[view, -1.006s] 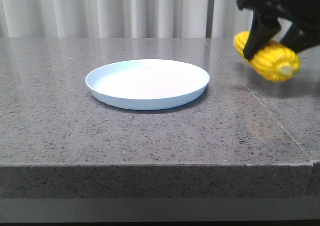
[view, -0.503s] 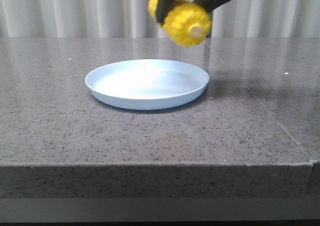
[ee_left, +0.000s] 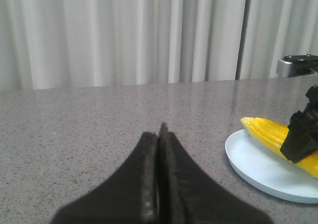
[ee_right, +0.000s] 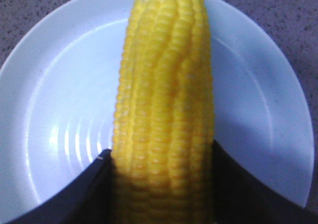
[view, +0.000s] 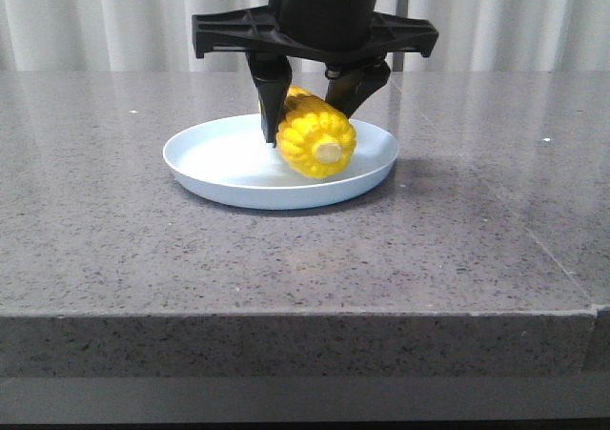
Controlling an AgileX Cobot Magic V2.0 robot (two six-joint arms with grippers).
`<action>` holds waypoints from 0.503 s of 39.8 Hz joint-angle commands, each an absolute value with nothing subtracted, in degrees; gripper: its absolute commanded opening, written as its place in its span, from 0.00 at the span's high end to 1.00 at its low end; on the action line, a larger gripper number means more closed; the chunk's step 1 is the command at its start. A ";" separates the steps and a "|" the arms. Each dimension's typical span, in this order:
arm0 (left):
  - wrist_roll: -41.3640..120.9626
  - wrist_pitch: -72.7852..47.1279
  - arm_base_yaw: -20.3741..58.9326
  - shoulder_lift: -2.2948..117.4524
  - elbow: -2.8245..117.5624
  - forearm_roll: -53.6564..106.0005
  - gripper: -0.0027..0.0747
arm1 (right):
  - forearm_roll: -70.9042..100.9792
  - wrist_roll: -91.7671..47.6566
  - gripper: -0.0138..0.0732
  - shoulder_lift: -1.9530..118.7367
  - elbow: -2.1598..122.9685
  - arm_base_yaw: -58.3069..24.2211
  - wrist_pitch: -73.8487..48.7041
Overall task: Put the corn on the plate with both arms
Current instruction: 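Lower the corn onto the plate and open the right gripper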
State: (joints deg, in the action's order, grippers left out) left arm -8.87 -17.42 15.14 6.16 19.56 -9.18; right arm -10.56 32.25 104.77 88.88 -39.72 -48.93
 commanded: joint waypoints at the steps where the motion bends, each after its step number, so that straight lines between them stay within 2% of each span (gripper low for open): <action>1: -9.14 -12.36 15.09 6.66 21.15 -9.32 0.99 | -12.23 32.50 0.31 101.82 90.99 -39.60 -47.06; 4: -9.14 -12.36 15.09 6.66 21.15 -9.32 0.99 | -11.86 32.50 0.21 101.82 90.99 -39.60 -47.06; 7: -9.14 -12.36 15.09 6.66 21.15 -9.32 0.99 | -11.44 32.50 0.17 101.82 90.99 -39.60 -47.11; 20: -9.14 -12.36 15.09 6.66 21.15 -9.32 0.99 | -12.36 32.50 0.18 99.06 93.49 -39.30 -49.72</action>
